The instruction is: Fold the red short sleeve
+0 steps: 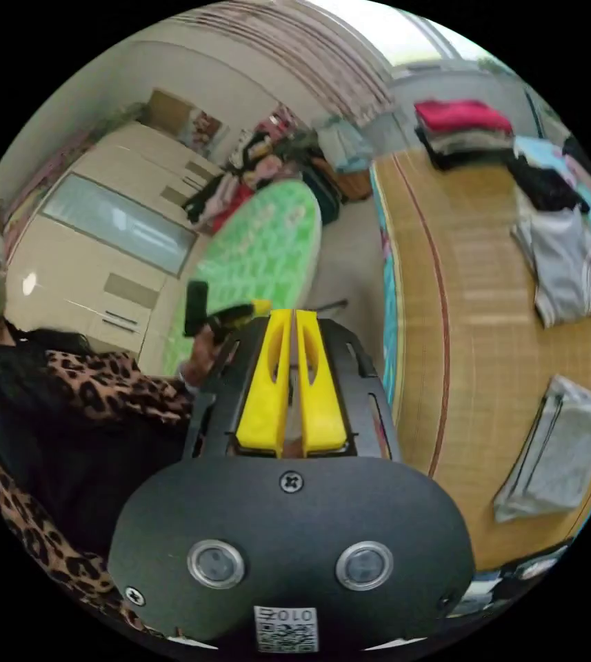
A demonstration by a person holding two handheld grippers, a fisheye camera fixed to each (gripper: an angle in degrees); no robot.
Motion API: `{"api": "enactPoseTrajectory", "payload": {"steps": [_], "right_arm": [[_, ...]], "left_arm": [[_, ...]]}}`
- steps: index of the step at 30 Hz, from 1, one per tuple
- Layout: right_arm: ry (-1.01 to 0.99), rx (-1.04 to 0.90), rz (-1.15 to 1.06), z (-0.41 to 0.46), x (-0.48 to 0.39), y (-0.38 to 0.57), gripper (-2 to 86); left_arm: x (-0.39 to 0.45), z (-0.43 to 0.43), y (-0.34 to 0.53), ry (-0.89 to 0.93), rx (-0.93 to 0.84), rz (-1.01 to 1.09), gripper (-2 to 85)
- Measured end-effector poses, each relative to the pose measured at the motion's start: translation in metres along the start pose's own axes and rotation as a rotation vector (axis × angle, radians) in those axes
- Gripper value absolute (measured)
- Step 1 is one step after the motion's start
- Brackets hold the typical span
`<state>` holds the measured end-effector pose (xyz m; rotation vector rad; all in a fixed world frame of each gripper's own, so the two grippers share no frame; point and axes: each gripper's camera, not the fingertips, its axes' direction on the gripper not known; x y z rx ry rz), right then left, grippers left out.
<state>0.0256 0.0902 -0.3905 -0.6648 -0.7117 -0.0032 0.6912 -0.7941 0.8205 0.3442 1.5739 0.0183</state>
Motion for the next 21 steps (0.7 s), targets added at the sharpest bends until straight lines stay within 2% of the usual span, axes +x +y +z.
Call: {"api": "enactPoseTrajectory", "payload": {"steps": [3, 5, 7, 8, 12, 16, 21], "right_arm": [[0.153, 0.127, -0.164, -0.012, -0.041, -0.035, 7.8], [0.202, 0.100, -0.236, 0.007, -0.049, -0.053, 9.3], [0.065, -0.111, -0.189, 0.055, -0.030, -0.080, 8.2], [0.006, -0.151, -0.175, 0.067, -0.024, -0.086, 7.1], [-0.151, -0.166, -0.058, 0.125, 0.024, -0.115, 5.9], [-0.477, -0.176, 0.066, 0.168, 0.092, -0.165, 7.9], [-0.661, -0.138, 0.133, 0.185, 0.129, -0.223, 9.0]], "left_arm": [[0.002, 0.005, 0.003, -0.074, 0.014, -0.044, -0.1], [0.014, 0.015, 0.001, -0.194, -0.047, -0.017, -0.1], [0.011, 0.014, 0.000, -0.165, -0.055, -0.021, -0.2], [0.009, 0.012, -0.001, -0.142, -0.063, -0.034, -0.2], [0.010, 0.009, -0.002, -0.133, -0.061, -0.037, -0.2], [0.003, 0.002, -0.001, -0.081, -0.034, -0.111, -0.2], [-0.001, -0.008, -0.003, -0.073, 0.022, -0.178, -0.2]]}}
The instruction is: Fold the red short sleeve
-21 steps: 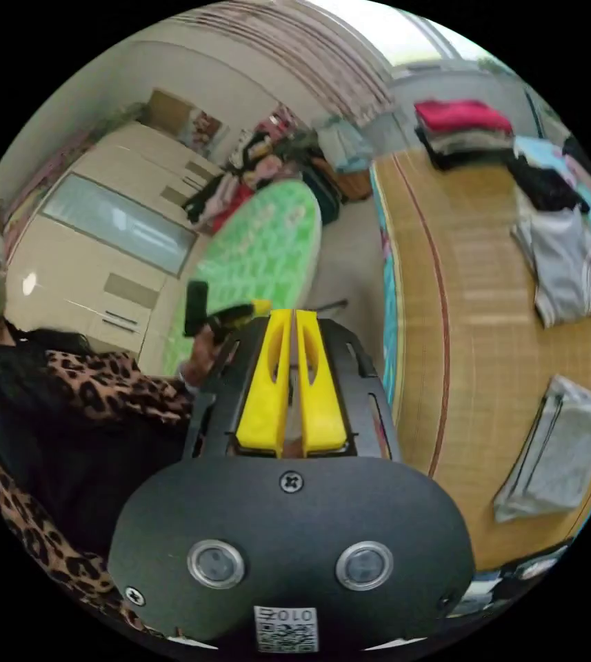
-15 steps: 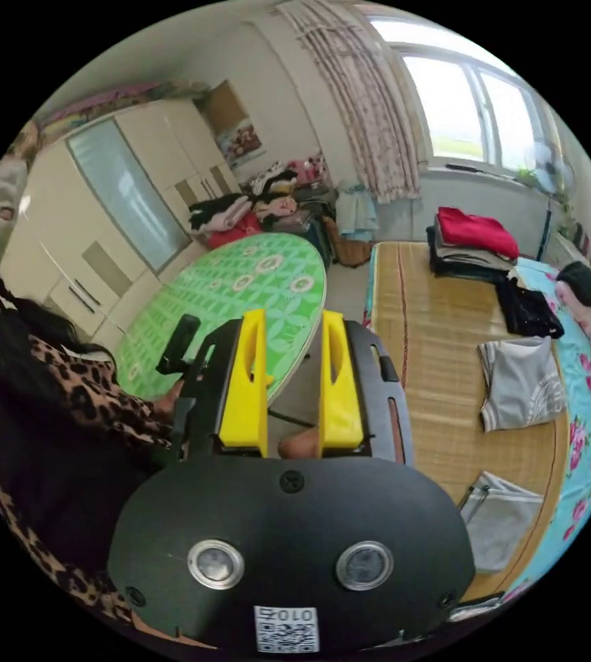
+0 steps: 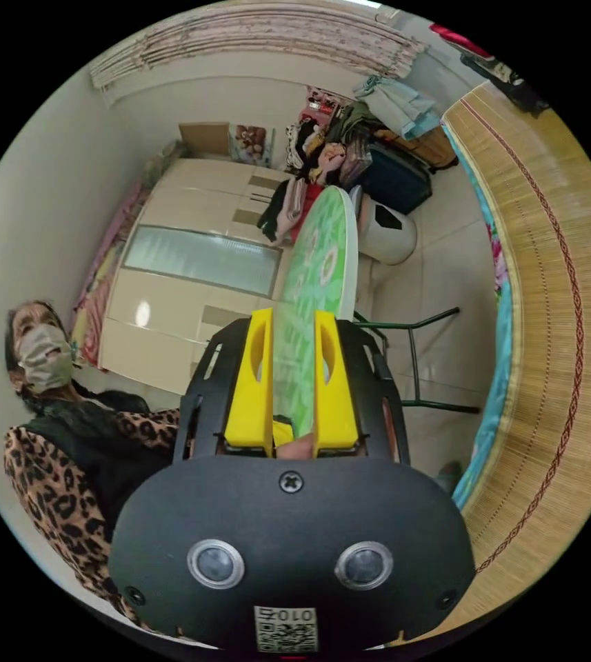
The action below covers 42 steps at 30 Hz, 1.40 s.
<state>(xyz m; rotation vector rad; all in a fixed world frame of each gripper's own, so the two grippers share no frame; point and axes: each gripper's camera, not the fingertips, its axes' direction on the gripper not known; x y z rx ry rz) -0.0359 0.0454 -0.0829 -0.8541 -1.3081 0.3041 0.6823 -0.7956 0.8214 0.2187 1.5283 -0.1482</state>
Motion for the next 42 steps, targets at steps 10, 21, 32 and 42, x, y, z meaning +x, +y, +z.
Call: {"api": "enactPoseTrajectory", "payload": {"steps": [10, 21, 32, 42], "right_arm": [[-0.137, -0.084, 0.221, 0.010, 0.049, -0.085, 7.0], [-0.464, -0.516, -0.335, 0.116, -0.033, -0.198, 2.7], [-0.452, -0.776, -0.874, 0.161, -0.120, -0.079, 2.4], [-0.018, -0.672, -1.176, 0.095, -0.139, 0.047, 1.8]], "left_arm": [[-0.032, -0.018, 0.032, 0.272, 0.394, -0.310, -0.2], [0.061, -0.003, 0.037, -0.099, 0.512, -0.102, -0.2], [0.266, 0.195, 0.088, -1.231, 0.577, 0.306, -0.4], [0.307, 0.301, 0.153, -0.816, 0.708, 0.355, -0.3]]}}
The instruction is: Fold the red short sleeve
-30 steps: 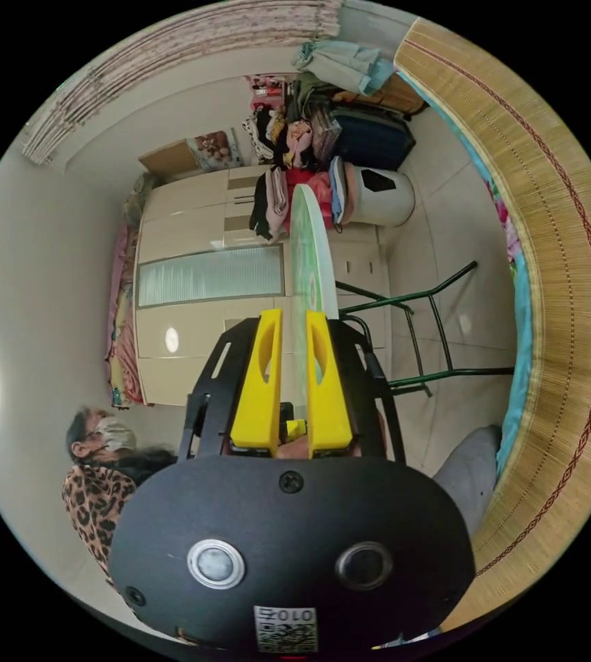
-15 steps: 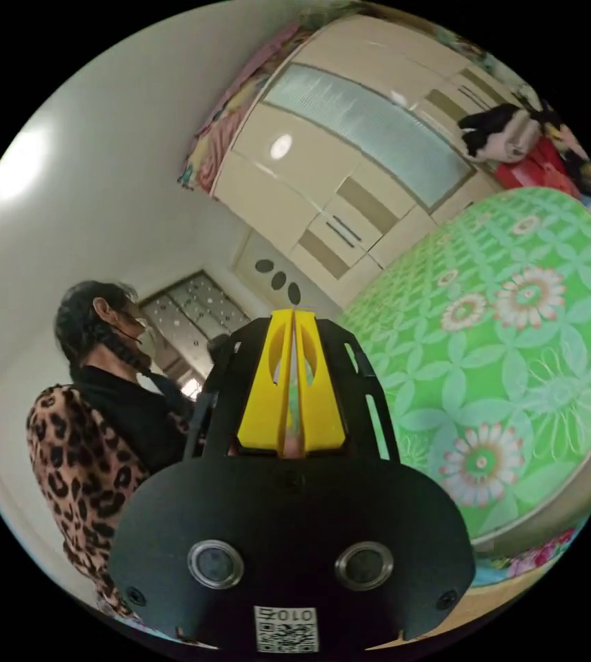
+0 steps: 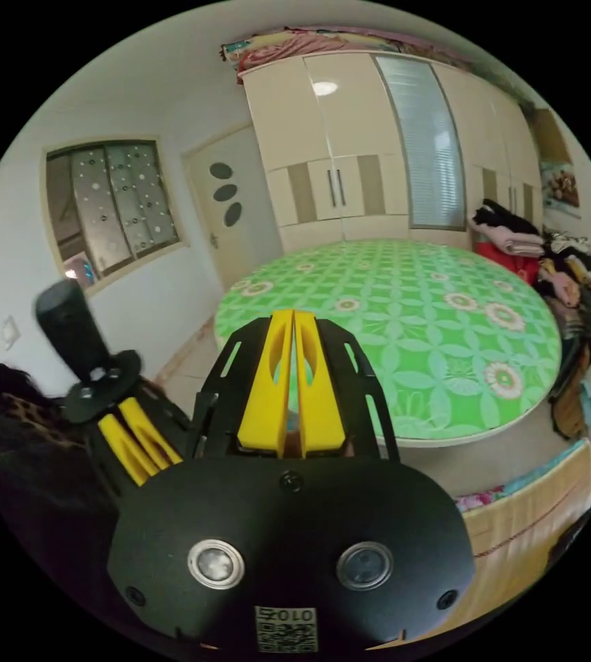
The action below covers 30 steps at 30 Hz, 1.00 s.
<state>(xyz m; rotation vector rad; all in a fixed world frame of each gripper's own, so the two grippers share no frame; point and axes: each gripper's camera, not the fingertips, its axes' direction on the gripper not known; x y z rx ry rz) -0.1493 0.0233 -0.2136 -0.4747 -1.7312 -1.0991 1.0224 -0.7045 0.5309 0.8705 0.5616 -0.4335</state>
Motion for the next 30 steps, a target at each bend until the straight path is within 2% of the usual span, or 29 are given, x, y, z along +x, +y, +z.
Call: {"api": "enactPoseTrajectory", "payload": {"steps": [2, 4, 9, 11, 15, 17, 19, 21, 23, 26, 28, 30], "right_arm": [[-0.074, -0.011, -0.017, -0.005, -0.001, 0.000, 1.8], [-0.178, 0.028, -0.066, -0.015, 0.000, 0.001, 1.7], [-0.180, -0.087, -0.204, -0.020, 0.011, 0.007, 1.5], [-0.140, -0.080, -0.196, -0.029, 0.026, 0.010, 1.4], [-0.120, 0.077, -0.088, -0.069, 0.084, 0.028, 1.6], [-0.111, 0.137, -0.063, -0.090, 0.109, 0.043, 1.8], [-0.061, 0.181, -0.064, -0.116, 0.137, 0.069, 2.2], [-0.041, 0.197, -0.060, -0.136, 0.158, 0.091, 2.4], [-0.009, 0.214, -0.019, -0.157, 0.180, 0.114, 2.6], [0.120, 0.217, 0.153, -0.194, 0.228, 0.158, 3.1], [0.225, 0.282, 0.364, -0.232, 0.277, 0.209, 3.8], [0.244, 0.360, 0.527, -0.265, 0.317, 0.257, 5.5]], "left_arm": [[0.001, 0.000, 0.020, 0.117, 0.108, -0.069, -0.2], [0.014, -0.002, 0.032, 0.097, 0.195, -0.075, -0.2], [0.017, 0.013, 0.035, 0.147, 0.230, -0.059, -0.2], [0.025, 0.023, 0.030, 0.087, 0.248, 0.001, 0.1], [0.040, 0.038, 0.018, -0.049, 0.252, 0.074, 1.8], [0.052, 0.043, 0.009, -0.238, 0.250, 0.133, 3.9], [0.053, 0.049, 0.003, -0.332, 0.237, 0.158, 4.5], [0.046, 0.056, -0.003, -0.358, 0.207, 0.164, 3.6], [0.038, 0.064, -0.008, -0.476, 0.202, 0.152, 1.4], [0.022, 0.076, -0.018, -0.523, 0.173, 0.106, 0.5], [0.008, 0.080, -0.022, -0.480, 0.173, 0.089, 0.4], [-0.012, 0.079, -0.025, -0.454, 0.188, 0.039, 0.7]]}}
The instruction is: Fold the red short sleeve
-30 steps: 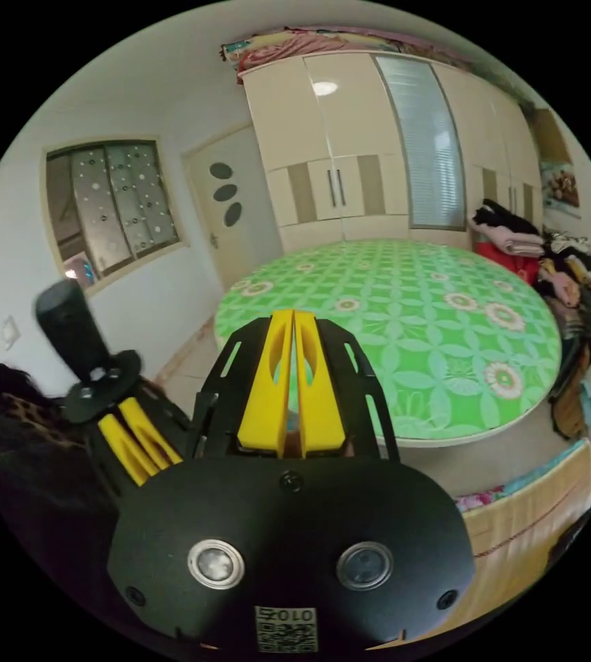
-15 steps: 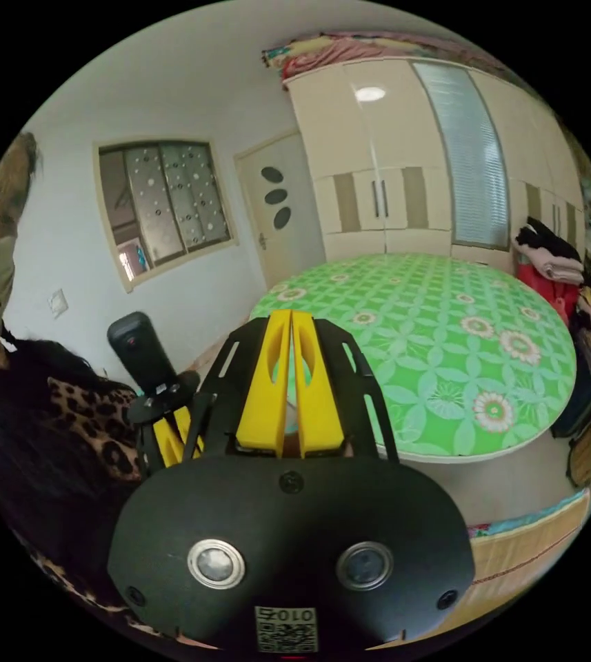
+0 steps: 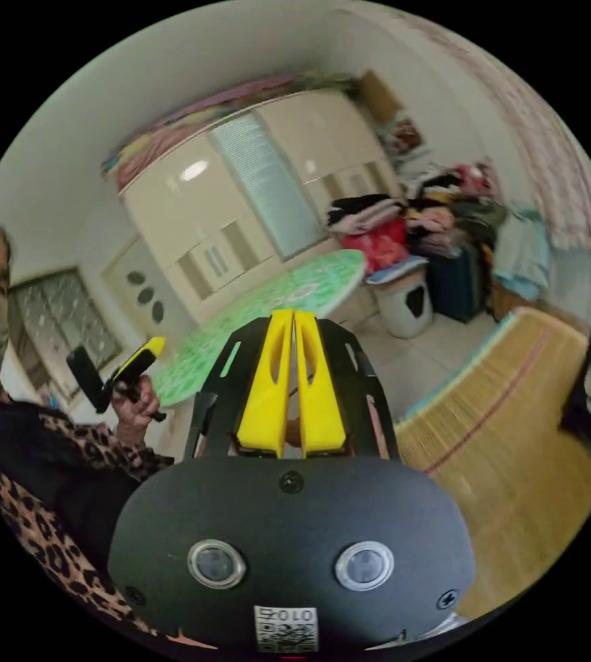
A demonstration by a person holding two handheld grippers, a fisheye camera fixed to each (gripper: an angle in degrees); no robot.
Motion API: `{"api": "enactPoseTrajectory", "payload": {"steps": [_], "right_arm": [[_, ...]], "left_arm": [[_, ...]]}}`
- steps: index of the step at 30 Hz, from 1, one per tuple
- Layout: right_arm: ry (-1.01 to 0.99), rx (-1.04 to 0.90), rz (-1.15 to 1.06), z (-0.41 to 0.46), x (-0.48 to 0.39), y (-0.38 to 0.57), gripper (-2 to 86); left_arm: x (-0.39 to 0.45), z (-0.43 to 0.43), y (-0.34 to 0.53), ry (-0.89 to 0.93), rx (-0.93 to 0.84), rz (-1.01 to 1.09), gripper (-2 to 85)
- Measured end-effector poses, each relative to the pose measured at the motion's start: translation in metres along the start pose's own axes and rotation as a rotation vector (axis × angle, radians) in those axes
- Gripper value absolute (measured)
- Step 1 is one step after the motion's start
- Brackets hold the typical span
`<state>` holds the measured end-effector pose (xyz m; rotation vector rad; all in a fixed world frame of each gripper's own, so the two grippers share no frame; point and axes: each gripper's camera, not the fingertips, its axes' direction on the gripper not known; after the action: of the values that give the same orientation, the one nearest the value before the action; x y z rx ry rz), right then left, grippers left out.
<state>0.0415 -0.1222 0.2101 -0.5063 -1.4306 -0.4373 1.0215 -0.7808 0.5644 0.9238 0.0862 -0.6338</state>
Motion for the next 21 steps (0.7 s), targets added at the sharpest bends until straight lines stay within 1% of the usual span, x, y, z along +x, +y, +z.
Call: {"api": "enactPoseTrajectory", "payload": {"steps": [1, 2, 3, 4, 5, 6, 7, 8, 10, 13, 16, 21], "right_arm": [[-0.020, 0.047, 0.114, -0.022, 0.045, 0.007, 8.8], [-0.036, 0.070, 0.169, -0.033, 0.067, 0.012, 10.4], [-0.067, 0.125, 0.279, -0.055, 0.111, 0.022, 12.7], [-0.082, 0.206, 0.385, -0.078, 0.151, 0.035, 14.0], [-0.081, 0.256, 0.442, -0.091, 0.169, 0.043, 14.3], [-0.081, 0.379, 0.556, -0.115, 0.202, 0.062, 14.5], [-0.093, 0.502, 0.632, -0.136, 0.229, 0.079, 14.6], [-0.101, 0.554, 0.660, -0.145, 0.241, 0.087, 14.8], [-0.103, 0.697, 0.759, -0.173, 0.282, 0.109, 15.9], [-0.031, 0.713, 0.864, -0.192, 0.324, 0.117, 17.1], [-0.025, 0.716, 0.868, -0.200, 0.353, 0.113, 17.8], [0.000, 0.702, 0.887, -0.207, 0.395, 0.100, 17.6]], "left_arm": [[-0.017, 0.005, 0.000, 0.026, 0.004, -0.059, 1.1], [-0.038, 0.010, 0.001, 0.105, 0.003, -0.133, 1.6], [-0.050, 0.012, 0.001, 0.161, 0.012, -0.173, 2.3], [-0.075, 0.016, 0.005, 0.273, 0.041, -0.267, 3.7], [-0.099, 0.021, 0.009, 0.380, 0.076, -0.368, 5.0], [-0.110, 0.022, 0.012, 0.437, 0.103, -0.414, 5.6], [-0.130, 0.026, 0.017, 0.538, 0.154, -0.489, 7.0], [-0.144, 0.031, 0.021, 0.598, 0.184, -0.534, 8.4], [-0.157, 0.040, 0.024, 0.661, 0.204, -0.557, 10.4], [-0.164, 0.062, 0.026, 0.644, 0.161, -0.591, 13.4], [-0.161, 0.093, 0.023, 0.683, 0.083, -0.588, 15.8], [-0.156, 0.126, 0.011, 0.670, 0.013, -0.535, 17.5]]}}
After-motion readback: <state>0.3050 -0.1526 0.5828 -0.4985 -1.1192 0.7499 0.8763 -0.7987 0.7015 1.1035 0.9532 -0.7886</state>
